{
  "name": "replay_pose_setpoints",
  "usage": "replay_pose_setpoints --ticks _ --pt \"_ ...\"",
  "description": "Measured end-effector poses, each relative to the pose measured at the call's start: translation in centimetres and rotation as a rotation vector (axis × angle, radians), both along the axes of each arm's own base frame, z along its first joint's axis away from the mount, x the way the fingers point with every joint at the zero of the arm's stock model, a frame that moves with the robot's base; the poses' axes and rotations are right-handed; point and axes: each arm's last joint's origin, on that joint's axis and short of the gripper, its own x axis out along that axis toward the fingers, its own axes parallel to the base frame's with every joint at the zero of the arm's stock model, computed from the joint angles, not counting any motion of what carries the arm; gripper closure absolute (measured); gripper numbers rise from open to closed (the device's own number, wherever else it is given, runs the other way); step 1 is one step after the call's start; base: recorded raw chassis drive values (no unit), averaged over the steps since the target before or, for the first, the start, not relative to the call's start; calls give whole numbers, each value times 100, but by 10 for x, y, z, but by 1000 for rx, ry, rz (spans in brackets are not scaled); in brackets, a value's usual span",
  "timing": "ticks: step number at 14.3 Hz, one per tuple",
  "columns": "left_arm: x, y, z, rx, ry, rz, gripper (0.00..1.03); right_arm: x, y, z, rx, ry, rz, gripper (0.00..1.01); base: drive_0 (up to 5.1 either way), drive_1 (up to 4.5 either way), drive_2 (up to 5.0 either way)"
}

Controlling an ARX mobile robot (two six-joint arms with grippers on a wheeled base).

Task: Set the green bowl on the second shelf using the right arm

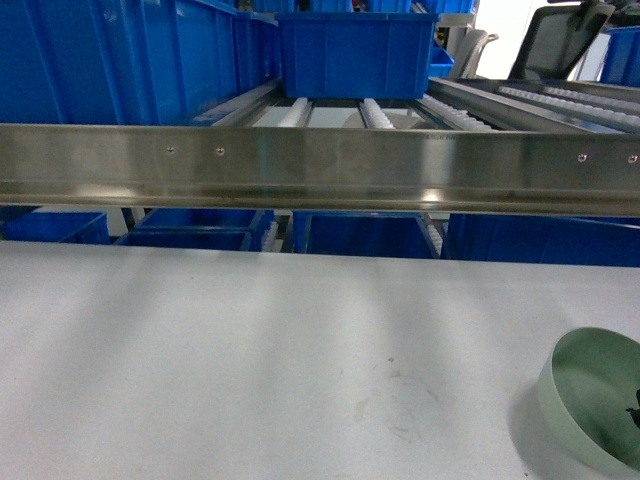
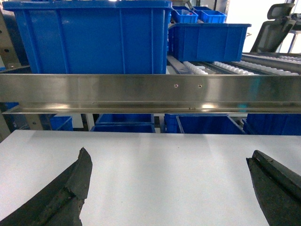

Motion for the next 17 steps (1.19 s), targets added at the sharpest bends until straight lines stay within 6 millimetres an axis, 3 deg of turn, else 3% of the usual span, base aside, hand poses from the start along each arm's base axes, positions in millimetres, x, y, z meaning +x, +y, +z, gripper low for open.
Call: replay_pose_setpoints --ticks 1,2,4,6,17 --pt "0 0 0 0 0 0 5 1 -2 -3 4 5 -4 3 0 0 0" --pt "0 0 0 0 0 0 5 1 -1 -6 18 8 -11 14 0 0 0" --pt "0 0 0 0 0 0 5 3 13 -6 38 -5 12 82 0 0 0" --pt "0 0 0 0 0 0 5 5 17 0 62 -39 18 99 0 0 0" --pt "0 0 0 0 0 0 5 -8 16 11 37 -152 17 99 0 0 0"
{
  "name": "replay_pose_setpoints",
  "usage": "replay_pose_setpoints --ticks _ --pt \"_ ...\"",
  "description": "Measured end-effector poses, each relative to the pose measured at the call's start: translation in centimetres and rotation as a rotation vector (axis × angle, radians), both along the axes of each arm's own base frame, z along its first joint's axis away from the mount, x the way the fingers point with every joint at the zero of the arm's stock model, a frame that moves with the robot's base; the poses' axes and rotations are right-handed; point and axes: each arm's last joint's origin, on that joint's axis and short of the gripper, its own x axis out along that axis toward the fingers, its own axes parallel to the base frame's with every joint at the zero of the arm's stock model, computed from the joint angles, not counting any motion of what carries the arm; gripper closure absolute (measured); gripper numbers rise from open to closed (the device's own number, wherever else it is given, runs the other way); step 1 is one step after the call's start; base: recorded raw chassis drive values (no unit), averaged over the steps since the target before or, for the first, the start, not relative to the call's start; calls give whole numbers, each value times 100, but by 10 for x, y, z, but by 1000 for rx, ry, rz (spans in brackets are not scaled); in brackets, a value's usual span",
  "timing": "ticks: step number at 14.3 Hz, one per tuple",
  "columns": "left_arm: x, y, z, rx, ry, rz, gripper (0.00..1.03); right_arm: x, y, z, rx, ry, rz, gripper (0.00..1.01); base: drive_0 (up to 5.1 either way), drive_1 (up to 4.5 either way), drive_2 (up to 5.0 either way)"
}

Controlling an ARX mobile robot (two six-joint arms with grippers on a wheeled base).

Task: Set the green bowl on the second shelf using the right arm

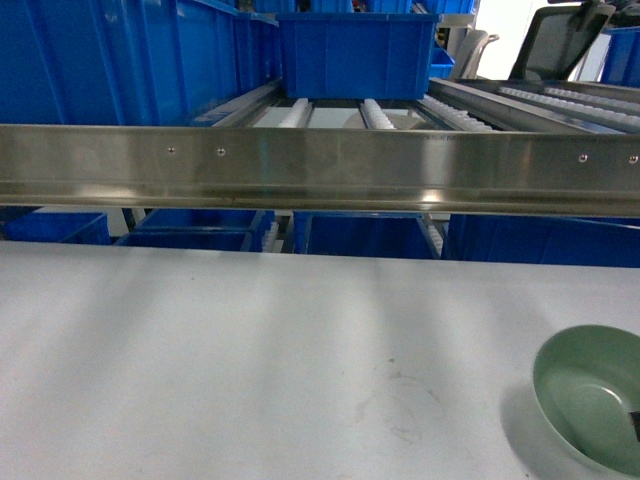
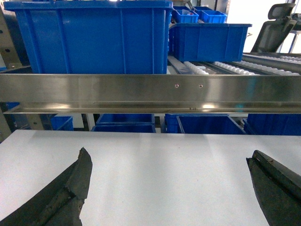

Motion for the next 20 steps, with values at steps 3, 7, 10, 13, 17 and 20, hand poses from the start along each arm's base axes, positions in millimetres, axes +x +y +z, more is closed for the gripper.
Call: replay_pose_setpoints --ticks 3,7,10,13,17,20 --pt "0 0 0 0 0 0 5 -9 -9 14 -22 -77 -18 99 0 0 0" --pt "0 0 0 0 0 0 5 -21 -13 56 -23 -238 -9 99 0 0 0" --pt "0 0 0 0 0 0 5 -80 -19 150 8 -561 22 99 0 0 0" --pt "0 0 0 0 0 0 5 -94 -18 149 1 -591 25 99 0 0 0" --pt "0 0 0 0 0 0 5 -94 -18 149 2 -590 25 99 -123 63 63" --pt "0 0 0 0 0 -1 5 -94 -19 149 0 -590 20 99 -482 263 263"
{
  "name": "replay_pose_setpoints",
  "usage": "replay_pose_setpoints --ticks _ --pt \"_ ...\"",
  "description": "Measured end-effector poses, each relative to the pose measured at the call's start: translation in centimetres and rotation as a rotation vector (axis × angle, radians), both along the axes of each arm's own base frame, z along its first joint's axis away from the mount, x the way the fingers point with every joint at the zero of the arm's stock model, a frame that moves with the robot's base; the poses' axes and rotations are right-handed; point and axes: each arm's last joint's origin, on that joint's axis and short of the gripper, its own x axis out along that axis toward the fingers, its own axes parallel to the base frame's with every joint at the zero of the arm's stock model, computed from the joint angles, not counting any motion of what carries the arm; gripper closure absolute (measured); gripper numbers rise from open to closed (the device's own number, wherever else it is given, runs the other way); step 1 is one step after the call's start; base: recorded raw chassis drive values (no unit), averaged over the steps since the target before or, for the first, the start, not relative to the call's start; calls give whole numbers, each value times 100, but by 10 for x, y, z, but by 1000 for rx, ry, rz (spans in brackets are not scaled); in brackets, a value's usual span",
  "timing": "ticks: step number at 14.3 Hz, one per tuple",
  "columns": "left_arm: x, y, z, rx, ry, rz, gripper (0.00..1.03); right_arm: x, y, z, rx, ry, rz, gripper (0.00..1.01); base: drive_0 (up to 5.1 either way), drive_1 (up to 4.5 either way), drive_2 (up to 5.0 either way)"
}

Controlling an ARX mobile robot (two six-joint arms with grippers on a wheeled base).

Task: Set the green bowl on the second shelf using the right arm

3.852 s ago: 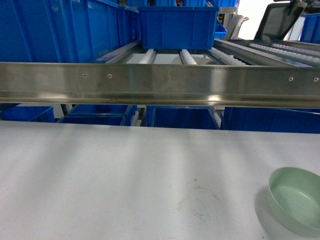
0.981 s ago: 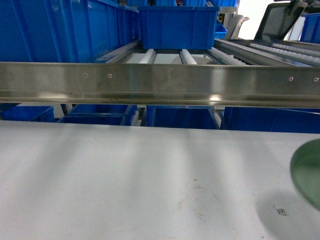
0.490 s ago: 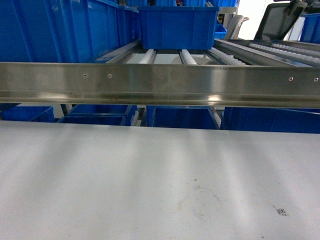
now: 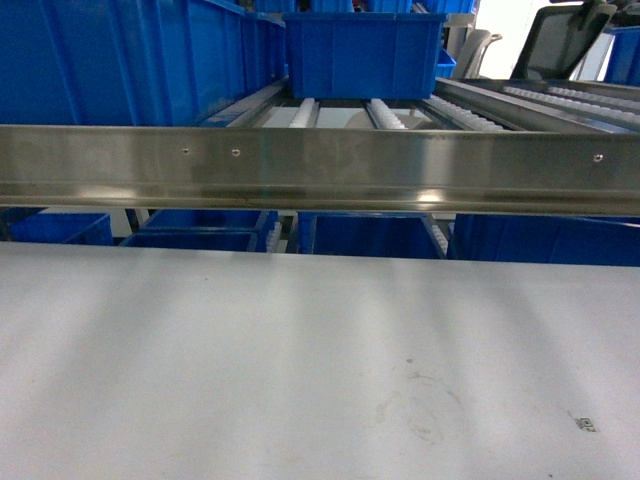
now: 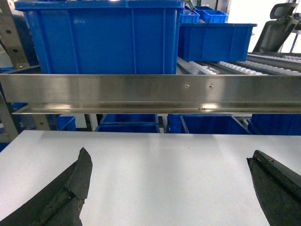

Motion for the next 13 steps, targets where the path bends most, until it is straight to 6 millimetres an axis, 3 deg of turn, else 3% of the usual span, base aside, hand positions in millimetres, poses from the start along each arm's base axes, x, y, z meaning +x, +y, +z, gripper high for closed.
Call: replay_pose_setpoints --ticks 13 --pt "0 0 0 0 -2 1 5 0 0 0 0 2 1 99 -494 250 250"
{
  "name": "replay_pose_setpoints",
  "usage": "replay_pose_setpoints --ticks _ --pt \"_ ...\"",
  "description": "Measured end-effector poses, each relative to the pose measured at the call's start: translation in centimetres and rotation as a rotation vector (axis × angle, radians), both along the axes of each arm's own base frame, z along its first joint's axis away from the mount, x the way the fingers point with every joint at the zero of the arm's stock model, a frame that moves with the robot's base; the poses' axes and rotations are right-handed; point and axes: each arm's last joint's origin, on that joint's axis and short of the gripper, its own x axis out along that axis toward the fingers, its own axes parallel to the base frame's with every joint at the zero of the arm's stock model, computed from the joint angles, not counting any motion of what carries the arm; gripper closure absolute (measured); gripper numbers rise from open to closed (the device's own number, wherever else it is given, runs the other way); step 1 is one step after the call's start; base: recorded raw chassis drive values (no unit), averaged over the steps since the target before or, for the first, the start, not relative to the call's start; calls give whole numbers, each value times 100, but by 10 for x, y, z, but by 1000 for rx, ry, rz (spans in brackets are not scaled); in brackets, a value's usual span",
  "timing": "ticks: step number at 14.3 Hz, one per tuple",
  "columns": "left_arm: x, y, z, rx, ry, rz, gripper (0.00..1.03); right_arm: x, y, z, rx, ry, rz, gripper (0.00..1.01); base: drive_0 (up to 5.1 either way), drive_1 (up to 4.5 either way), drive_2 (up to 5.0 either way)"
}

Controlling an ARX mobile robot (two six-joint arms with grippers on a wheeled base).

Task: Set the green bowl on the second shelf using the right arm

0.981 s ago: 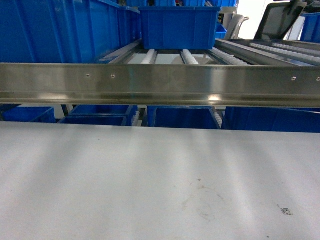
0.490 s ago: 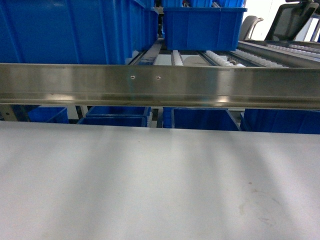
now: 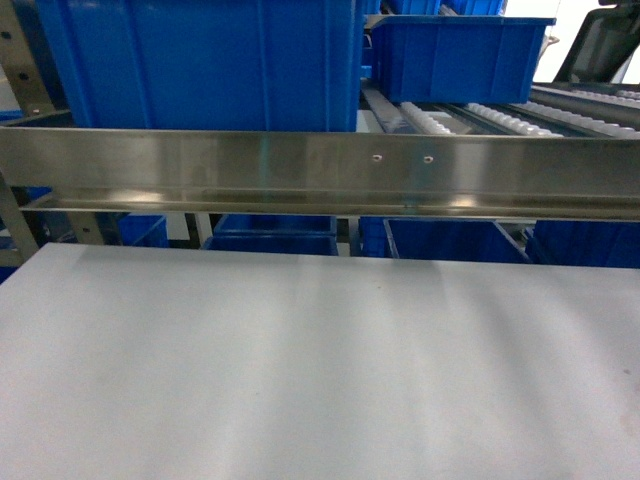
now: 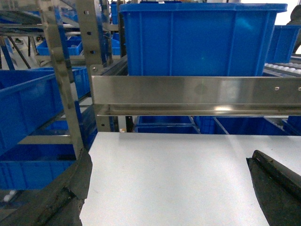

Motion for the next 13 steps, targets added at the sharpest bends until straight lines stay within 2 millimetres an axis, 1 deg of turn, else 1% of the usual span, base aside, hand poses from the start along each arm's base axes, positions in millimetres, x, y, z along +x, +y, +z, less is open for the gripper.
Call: replay_pose_setpoints --ticks 13 --pt "0 0 0 0 1 0 5 0 0 0 0 -1 0 99 -482 133 351"
